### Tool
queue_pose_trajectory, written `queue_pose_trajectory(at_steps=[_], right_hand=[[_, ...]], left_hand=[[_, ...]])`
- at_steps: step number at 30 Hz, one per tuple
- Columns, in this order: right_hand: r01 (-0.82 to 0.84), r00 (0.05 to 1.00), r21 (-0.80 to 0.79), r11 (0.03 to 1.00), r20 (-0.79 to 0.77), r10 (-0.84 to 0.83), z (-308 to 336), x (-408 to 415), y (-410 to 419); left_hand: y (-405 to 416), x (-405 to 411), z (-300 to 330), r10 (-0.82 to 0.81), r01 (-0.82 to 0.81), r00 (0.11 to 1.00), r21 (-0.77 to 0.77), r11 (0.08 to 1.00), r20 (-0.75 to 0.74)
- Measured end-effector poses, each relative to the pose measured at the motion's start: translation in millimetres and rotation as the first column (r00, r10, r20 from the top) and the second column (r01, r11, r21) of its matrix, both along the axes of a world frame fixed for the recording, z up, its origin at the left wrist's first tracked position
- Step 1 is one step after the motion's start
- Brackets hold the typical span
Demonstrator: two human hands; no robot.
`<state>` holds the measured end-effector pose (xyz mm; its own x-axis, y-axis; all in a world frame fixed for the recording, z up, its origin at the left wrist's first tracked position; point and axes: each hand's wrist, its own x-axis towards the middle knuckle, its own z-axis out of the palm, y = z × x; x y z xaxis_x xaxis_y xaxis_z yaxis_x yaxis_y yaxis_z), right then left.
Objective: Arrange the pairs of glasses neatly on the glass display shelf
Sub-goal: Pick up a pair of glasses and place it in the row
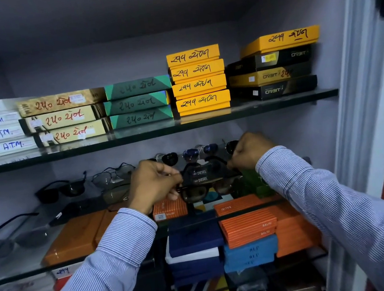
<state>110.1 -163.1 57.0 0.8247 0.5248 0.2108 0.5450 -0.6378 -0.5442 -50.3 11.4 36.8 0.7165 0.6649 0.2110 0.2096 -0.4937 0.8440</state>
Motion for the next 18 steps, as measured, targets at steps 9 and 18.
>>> queue_pose_trajectory(at_steps=[9, 18], right_hand=[[0.037, 0.999, -0.167, 0.985, -0.034, -0.043, -0.6, 8.8, 0.1], [0.106, 0.994, -0.264, 0.959, 0.068, -0.091, -1.8, 8.2, -2.1]], left_hand=[[-12.2, 23.8, -10.1, 0.056, -0.051, 0.993, 0.047, 0.998, -0.105], [-22.6, 34.8, -14.1, 0.074, -0.053, 0.989, 0.160, 0.986, -0.126]])
